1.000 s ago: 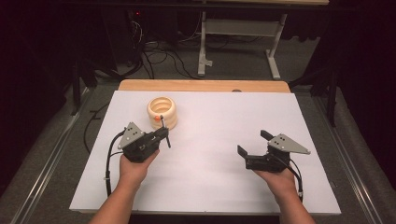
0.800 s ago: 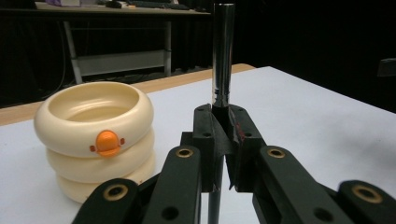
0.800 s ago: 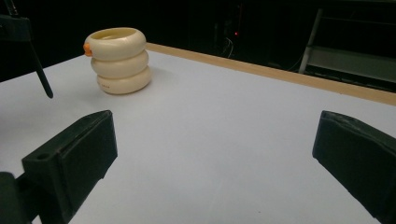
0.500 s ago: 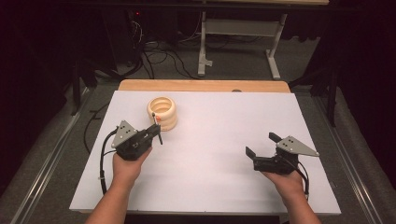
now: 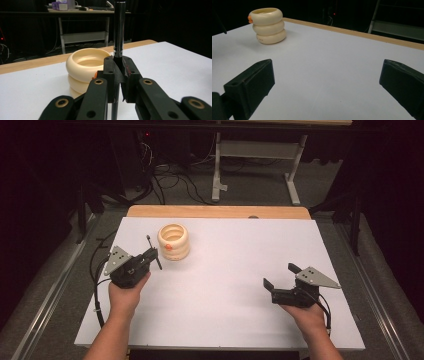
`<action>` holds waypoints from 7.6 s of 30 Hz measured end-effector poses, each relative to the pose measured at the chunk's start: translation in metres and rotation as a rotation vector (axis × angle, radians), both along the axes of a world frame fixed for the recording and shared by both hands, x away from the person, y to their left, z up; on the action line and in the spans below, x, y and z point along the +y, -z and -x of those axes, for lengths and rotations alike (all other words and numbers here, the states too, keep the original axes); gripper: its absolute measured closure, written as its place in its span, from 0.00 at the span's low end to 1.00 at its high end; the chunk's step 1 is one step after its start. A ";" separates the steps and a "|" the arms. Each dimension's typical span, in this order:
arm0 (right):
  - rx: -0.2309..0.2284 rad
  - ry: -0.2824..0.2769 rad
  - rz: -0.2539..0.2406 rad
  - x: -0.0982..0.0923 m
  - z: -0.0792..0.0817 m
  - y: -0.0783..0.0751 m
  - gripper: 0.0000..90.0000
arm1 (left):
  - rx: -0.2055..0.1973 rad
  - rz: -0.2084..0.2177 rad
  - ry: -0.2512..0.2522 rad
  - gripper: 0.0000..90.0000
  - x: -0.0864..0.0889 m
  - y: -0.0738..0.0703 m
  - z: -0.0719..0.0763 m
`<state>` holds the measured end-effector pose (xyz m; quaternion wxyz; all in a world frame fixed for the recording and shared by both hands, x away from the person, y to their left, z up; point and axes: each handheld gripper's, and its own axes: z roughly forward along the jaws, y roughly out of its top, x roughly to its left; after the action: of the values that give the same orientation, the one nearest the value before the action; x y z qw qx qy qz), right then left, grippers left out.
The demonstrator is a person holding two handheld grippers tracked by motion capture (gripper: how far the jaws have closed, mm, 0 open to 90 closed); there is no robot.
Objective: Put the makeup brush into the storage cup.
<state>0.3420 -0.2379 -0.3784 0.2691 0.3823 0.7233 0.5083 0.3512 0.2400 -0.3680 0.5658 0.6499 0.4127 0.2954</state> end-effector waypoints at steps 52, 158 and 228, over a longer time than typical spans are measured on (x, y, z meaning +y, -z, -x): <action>-0.005 0.003 -0.009 -0.001 0.002 0.001 0.01 | -0.012 -0.023 -0.043 0.93 -0.034 -0.055 -0.074; -0.009 0.000 -0.007 0.001 0.004 0.001 0.01 | 0.158 -0.060 -0.042 0.39 -0.047 -0.015 -0.079; -0.017 0.000 0.007 0.002 0.015 0.002 0.01 | 0.102 -0.080 0.132 0.00 -0.044 0.019 0.054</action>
<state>0.3272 -0.2359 -0.3803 0.2767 0.3770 0.7226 0.5090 0.2973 0.1961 -0.3868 0.5359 0.7119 0.3851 0.2403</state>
